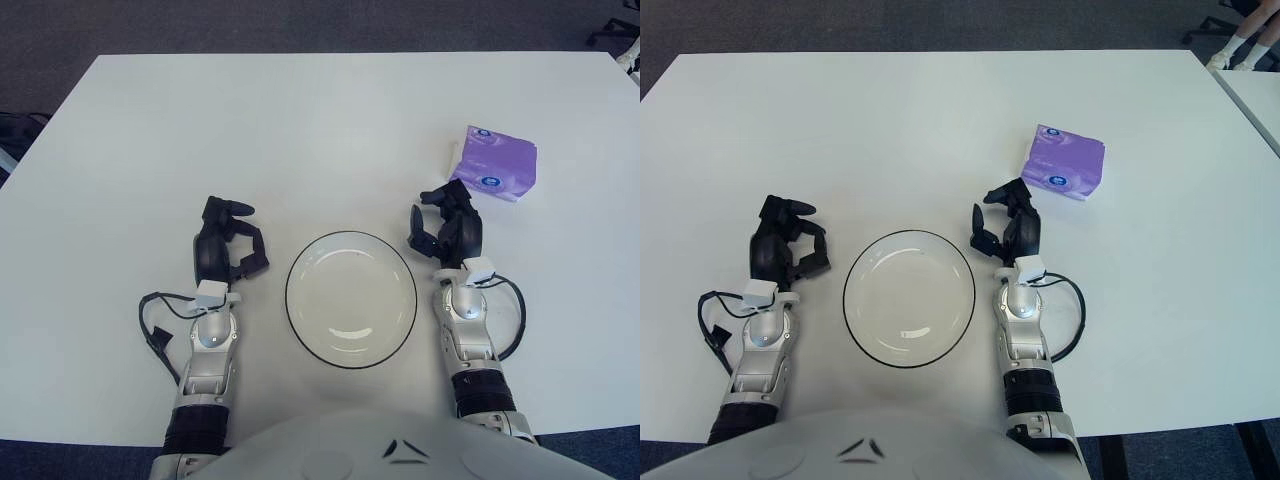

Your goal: Put the tissue paper into the plate.

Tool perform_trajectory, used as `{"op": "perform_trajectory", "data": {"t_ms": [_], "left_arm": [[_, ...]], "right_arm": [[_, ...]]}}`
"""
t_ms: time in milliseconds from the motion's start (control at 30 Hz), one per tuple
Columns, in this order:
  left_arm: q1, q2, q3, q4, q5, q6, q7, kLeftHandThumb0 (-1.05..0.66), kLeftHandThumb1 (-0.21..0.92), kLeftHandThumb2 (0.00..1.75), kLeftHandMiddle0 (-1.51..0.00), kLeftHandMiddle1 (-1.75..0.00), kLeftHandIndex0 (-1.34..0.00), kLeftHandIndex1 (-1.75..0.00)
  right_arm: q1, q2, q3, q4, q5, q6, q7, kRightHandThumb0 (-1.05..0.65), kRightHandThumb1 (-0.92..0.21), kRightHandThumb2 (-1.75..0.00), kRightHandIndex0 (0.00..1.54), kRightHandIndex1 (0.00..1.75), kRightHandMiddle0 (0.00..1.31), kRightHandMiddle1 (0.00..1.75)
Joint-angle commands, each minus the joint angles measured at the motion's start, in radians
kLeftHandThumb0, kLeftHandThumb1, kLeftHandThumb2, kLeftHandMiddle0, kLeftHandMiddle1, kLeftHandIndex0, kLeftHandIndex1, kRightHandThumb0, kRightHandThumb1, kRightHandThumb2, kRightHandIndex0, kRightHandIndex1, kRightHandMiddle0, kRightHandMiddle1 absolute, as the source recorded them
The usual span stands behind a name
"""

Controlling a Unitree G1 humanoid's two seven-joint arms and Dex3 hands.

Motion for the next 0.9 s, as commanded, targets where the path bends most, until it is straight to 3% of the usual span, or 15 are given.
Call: {"op": "perform_trajectory", "data": {"t_ms": [0,500,667,800,867], "left_arm": [[0.06,-0.015,-0.008,0.098,0.004,0.03,-0.004,-0.01,0.34,1.28,-0.67,-1.63,-0.36,-1.75],[0.063,-0.017,-0.01,0.09,0.002,0.045,-0.007,-0.01,0.3,1.33,-0.67,-1.67,-0.37,-1.75],[0.064,-0.018,-0.01,0.089,0.004,0.046,-0.005,-0.01,0.32,1.3,-0.67,-1.65,-0.36,-1.75],[0.065,-0.018,-0.011,0.089,0.005,0.047,-0.005,-0.01,0.32,1.3,-0.67,-1.65,-0.36,-1.75],[0.064,-0.018,-0.011,0.09,0.005,0.049,-0.007,-0.01,0.32,1.3,-0.67,-1.65,-0.36,-1.75]], "right_arm": [[0.082,-0.002,-0.003,0.099,-0.012,0.029,-0.005,-0.01,-0.47,-1.04,0.56,1.43,0.42,1.75],[0.084,-0.01,0.001,0.095,-0.016,0.033,-0.001,-0.01,-0.47,-1.04,0.57,1.44,0.4,1.75],[0.084,-0.042,0.018,0.09,0.011,-0.035,0.082,-0.01,-0.54,-0.95,0.54,1.43,0.35,1.75],[0.097,-0.091,0.042,0.05,-0.002,-0.088,0.149,-0.28,-0.7,-0.8,0.35,1.31,0.3,1.75],[0.1,-0.154,0.065,0.03,-0.048,-0.117,0.195,-0.4,-0.78,-0.73,0.21,1.21,0.22,1.67]]}}
